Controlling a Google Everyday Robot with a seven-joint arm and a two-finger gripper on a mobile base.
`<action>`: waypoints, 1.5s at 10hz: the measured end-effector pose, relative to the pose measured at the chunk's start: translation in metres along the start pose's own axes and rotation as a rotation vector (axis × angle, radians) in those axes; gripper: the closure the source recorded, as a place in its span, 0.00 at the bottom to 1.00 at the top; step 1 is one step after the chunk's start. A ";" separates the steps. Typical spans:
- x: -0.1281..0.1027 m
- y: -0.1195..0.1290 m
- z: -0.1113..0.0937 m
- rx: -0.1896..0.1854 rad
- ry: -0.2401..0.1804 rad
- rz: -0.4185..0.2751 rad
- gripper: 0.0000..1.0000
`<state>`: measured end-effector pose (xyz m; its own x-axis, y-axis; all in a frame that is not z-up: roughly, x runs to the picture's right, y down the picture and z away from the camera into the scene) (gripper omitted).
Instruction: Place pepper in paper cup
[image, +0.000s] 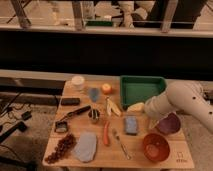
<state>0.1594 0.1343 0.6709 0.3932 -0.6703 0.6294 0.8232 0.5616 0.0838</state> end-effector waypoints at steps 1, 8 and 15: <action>-0.001 -0.008 0.006 0.005 -0.012 -0.017 0.20; -0.044 -0.051 0.032 0.030 -0.113 -0.170 0.20; -0.047 -0.051 0.037 0.019 -0.124 -0.195 0.20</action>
<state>0.0833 0.1553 0.6655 0.1735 -0.7031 0.6896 0.8702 0.4374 0.2269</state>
